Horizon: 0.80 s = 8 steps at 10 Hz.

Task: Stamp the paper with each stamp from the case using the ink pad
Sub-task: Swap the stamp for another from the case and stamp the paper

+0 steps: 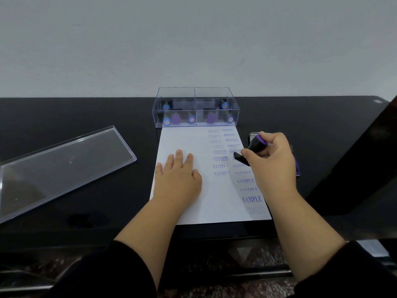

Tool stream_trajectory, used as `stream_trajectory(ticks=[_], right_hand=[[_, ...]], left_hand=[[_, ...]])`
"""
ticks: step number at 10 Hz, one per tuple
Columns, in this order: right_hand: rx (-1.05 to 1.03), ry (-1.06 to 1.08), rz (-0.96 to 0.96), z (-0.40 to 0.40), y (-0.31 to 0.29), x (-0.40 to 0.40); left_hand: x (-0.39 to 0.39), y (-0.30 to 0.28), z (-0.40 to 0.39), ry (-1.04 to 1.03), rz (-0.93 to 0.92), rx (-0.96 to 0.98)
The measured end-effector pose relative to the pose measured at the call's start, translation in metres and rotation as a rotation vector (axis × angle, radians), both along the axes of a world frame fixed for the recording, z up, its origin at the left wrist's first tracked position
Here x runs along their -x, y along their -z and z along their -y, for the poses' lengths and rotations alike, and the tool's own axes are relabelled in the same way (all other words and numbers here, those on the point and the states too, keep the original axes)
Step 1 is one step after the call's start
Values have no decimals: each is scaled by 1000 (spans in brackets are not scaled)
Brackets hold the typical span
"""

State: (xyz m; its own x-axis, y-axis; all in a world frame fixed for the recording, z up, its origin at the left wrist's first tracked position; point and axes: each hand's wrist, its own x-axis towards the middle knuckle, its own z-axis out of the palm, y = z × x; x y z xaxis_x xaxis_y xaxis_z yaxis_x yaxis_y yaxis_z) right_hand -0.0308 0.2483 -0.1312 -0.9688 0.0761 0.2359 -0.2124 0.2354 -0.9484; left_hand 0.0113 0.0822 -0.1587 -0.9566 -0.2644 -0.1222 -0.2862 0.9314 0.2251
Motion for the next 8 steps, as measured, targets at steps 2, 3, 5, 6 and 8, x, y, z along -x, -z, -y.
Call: stream_trajectory(ticks=[2,3,5,6,8], right_hand=[[-17,-3,-2,0,0,0],[-27,-3,-1,0,0,1],[-17,3,4,-1,1,1],[-20,6,-1,-1,0,1],[-24,7,2,-1,0,1]], left_hand=[[1,0,0,3,-4,-3],[1,0,0,3,-6,-2],[-1,0,0,1,-14,-9],[0,0,0,-1,-19,-14],[0,0,0,-2,-16,-18]])
